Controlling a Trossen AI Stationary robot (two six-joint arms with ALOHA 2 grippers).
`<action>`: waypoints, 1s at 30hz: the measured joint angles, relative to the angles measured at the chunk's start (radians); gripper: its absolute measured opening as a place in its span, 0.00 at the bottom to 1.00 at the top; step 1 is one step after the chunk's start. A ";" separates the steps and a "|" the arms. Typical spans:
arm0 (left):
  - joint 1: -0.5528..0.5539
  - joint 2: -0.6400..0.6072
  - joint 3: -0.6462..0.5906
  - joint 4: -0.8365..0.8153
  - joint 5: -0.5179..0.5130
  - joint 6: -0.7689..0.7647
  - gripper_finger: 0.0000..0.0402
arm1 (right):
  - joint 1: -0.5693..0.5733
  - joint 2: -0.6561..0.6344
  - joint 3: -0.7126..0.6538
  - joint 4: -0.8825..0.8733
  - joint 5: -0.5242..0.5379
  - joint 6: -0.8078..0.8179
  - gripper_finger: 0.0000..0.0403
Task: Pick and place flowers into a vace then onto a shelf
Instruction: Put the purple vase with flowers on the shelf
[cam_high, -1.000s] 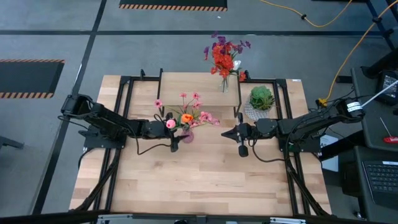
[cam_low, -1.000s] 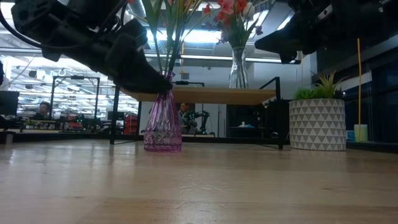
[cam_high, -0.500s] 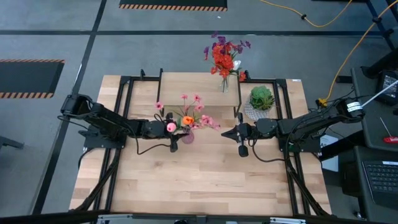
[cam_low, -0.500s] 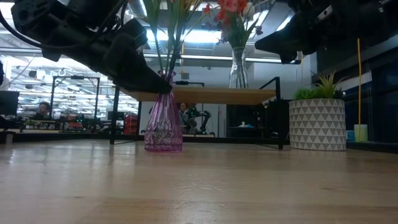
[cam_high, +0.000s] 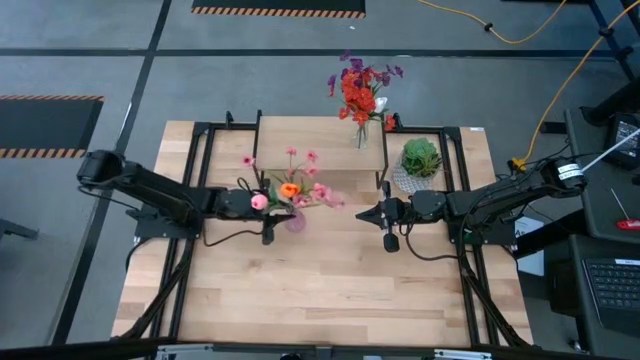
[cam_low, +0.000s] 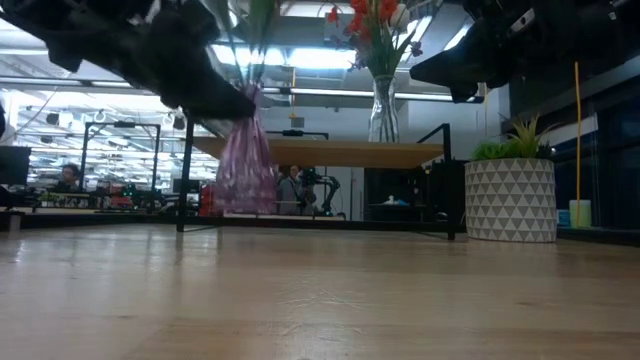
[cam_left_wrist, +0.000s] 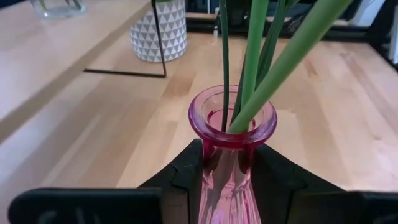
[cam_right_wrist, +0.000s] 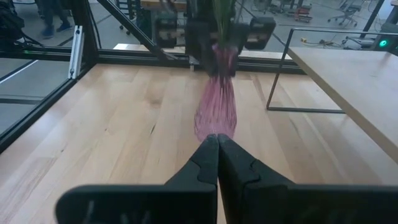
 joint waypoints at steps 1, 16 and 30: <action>-0.004 -0.025 0.000 -0.020 0.000 0.000 0.24 | 0.000 0.000 0.000 0.000 0.000 0.000 0.01; -0.042 -0.313 0.000 -0.175 -0.051 0.031 0.24 | 0.000 0.000 0.000 -0.001 0.000 -0.001 0.01; 0.087 -0.323 0.277 -0.458 -0.093 0.170 0.24 | -0.018 0.000 0.000 0.000 0.000 -0.022 0.01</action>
